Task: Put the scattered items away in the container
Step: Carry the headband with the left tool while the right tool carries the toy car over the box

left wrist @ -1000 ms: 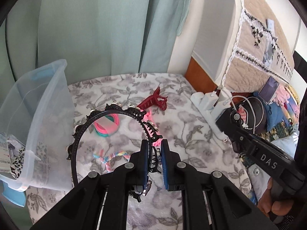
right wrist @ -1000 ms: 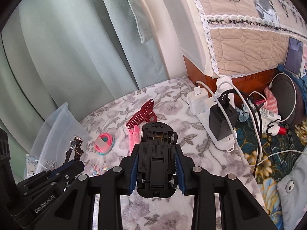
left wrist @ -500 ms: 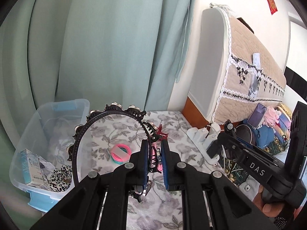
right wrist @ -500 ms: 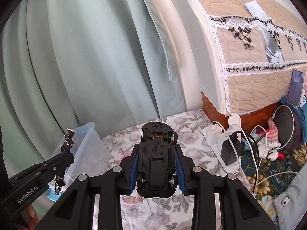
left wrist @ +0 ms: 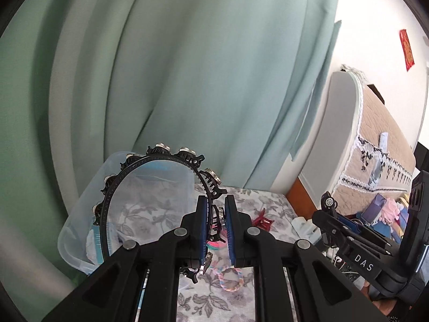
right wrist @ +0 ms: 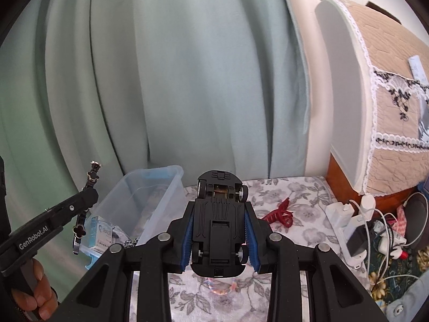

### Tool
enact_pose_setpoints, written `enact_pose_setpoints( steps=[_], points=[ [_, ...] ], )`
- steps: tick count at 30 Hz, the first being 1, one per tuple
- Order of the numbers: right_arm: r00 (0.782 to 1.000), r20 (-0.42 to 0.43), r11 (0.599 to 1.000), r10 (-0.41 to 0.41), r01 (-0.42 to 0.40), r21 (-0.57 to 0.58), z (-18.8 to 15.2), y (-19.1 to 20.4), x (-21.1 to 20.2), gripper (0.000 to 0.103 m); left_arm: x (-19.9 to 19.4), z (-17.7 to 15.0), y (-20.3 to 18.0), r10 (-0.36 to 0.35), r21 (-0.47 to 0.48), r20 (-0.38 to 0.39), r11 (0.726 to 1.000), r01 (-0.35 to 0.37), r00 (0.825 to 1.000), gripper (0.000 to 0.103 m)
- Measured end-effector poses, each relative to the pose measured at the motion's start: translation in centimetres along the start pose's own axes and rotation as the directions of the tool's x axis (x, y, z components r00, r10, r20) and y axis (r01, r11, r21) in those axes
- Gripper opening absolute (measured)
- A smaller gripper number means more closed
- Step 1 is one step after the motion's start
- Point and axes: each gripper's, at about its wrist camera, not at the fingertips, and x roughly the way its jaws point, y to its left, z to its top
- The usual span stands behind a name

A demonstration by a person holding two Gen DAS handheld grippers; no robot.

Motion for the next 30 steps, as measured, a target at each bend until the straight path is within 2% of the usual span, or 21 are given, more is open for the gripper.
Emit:
enact_pose_setpoints(
  steps=[6,11,15,19,25,30],
  points=[
    [0.997,-0.036,0.995,0.066,-0.069,-0.078,0.0,4.6,2.1,0.036,-0.7,0.1,4.4,0.036,-0.085,0.021,0.996,-0.034,0.999,0.013],
    [0.989,-0.093,0.984,0.116,-0.127,-0.121,-0.5,7.8,4.2,0.036,-0.5,0.0,6.7,0.039,-0.134,0.022,0.99,-0.036,0.999,0.013],
    [0.975,-0.167,0.977,0.149,-0.172,-0.129,-1.4,9.5,6.4,0.036,0.2,0.2,7.5,0.032,-0.146,0.018,0.989,-0.029,0.999,0.013],
    [0.965,-0.2,0.971,0.168,-0.197,-0.136,-1.7,10.6,8.1,0.036,1.2,1.0,8.1,0.024,-0.133,0.024,0.991,-0.02,0.999,0.013],
    [0.958,-0.222,0.967,0.179,-0.214,-0.142,-1.3,11.4,10.0,0.036,2.7,1.6,8.8,-0.037,-0.152,0.046,0.987,0.043,0.998,0.013],
    [0.956,-0.23,0.966,0.179,-0.216,-0.144,-0.6,11.6,11.7,0.036,4.9,1.2,9.4,-0.068,-0.182,0.016,0.981,0.07,0.998,0.013]
  ],
)
